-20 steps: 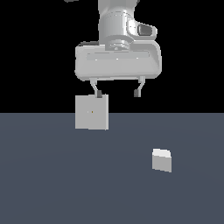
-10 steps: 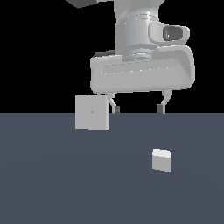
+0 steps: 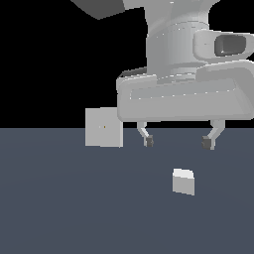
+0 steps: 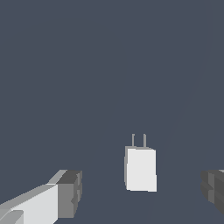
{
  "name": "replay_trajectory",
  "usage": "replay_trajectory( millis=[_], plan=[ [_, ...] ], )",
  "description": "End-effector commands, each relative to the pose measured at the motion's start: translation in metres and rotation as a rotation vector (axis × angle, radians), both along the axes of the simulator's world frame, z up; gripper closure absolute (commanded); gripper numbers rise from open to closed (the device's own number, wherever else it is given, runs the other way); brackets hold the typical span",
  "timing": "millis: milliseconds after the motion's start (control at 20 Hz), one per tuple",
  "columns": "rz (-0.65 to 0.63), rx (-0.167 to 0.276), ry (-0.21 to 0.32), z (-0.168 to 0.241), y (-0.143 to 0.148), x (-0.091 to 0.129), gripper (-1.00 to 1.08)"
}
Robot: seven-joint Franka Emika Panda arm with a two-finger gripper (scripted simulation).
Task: Plug the charger into the wall socket.
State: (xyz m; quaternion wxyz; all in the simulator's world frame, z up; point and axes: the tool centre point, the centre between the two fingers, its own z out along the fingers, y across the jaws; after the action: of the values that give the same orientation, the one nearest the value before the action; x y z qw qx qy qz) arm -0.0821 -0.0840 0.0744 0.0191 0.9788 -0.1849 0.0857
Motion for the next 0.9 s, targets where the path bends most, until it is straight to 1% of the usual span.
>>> replay_trajectory(
  millis=[0, 300, 600, 850],
  plan=[
    [-0.021, -0.002, -0.011, -0.005, -0.004, -0.004, -0.92],
    [-0.046, -0.004, -0.022, -0.012, -0.009, -0.008, -0.92],
    [-0.045, -0.004, -0.021, -0.014, -0.008, -0.008, -0.92],
    [-0.046, -0.003, -0.021, -0.029, -0.008, -0.009, -0.92]
  ],
)
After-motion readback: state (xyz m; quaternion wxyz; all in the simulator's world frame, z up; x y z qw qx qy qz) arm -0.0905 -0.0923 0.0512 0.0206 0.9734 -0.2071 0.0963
